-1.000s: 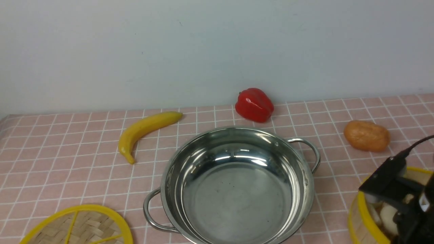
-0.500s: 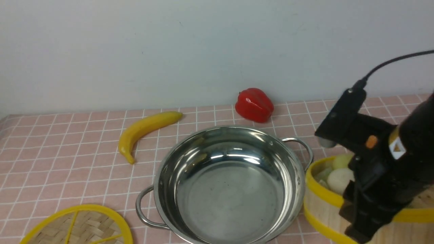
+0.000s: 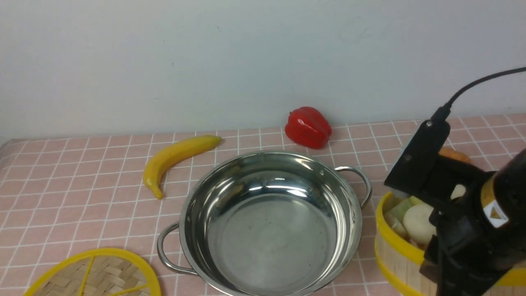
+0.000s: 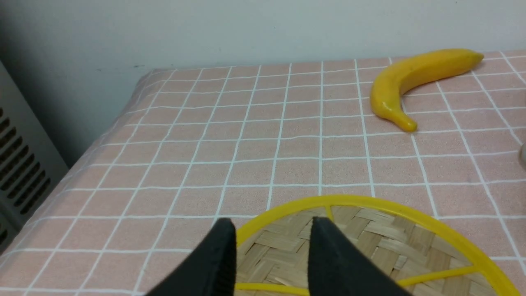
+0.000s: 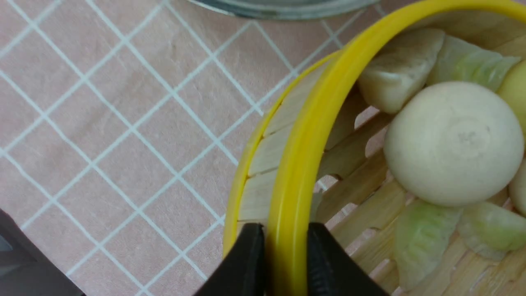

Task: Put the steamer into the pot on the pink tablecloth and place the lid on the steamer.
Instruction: 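Place the bamboo steamer basket of food into the steel pot with the right gripper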

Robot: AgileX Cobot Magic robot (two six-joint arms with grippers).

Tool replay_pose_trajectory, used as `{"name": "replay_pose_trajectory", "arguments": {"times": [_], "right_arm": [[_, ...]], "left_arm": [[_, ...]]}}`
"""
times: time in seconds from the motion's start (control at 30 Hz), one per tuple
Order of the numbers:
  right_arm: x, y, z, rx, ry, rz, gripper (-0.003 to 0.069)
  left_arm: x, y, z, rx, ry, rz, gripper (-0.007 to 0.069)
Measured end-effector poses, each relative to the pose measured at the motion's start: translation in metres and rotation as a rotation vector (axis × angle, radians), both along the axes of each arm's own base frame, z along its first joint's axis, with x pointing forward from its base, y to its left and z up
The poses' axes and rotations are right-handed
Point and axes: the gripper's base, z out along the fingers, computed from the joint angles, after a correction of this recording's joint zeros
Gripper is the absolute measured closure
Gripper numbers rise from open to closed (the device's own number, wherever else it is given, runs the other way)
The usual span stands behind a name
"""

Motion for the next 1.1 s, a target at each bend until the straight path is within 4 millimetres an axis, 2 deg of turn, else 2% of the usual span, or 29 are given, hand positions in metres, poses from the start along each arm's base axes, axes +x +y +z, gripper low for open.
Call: {"name": "replay_pose_trajectory", "arguments": {"times": [0.1, 0.27, 0.4, 0.53, 0.67, 0.73, 0.83, 1.0, 1.1], "right_arm": [[-0.006, -0.001, 0.006, 0.014, -0.020, 0.017, 0.0522], [-0.011, 0.017, 0.017, 0.009, -0.040, 0.101, 0.0522], [0.000, 0.051, 0.029, 0.012, -0.083, 0.196, 0.0522], [0.016, 0.078, 0.030, -0.002, -0.107, 0.267, 0.0522], [0.035, 0.106, 0.021, -0.038, -0.100, 0.333, 0.0522], [0.039, 0.111, 0.018, -0.045, -0.099, 0.347, 0.0522], [0.046, 0.130, 0.010, -0.065, -0.094, 0.399, 0.0522], [0.040, 0.155, 0.000, -0.083, -0.097, 0.490, 0.0522], [0.037, 0.173, -0.013, -0.061, -0.111, 0.544, 0.0522]], "left_arm": [[0.000, 0.000, 0.000, 0.000, 0.000, 0.000, 0.0382], [0.000, 0.000, 0.000, 0.000, 0.000, 0.000, 0.0382], [0.000, 0.000, 0.000, 0.000, 0.000, 0.000, 0.0382], [0.000, 0.000, 0.000, 0.000, 0.000, 0.000, 0.0382], [0.000, 0.000, 0.000, 0.000, 0.000, 0.000, 0.0382], [0.000, 0.000, 0.000, 0.000, 0.000, 0.000, 0.0382], [0.000, 0.000, 0.000, 0.000, 0.000, 0.000, 0.0382], [0.000, 0.000, 0.000, 0.000, 0.000, 0.000, 0.0382], [0.000, 0.000, 0.000, 0.000, 0.000, 0.000, 0.0382]]}}
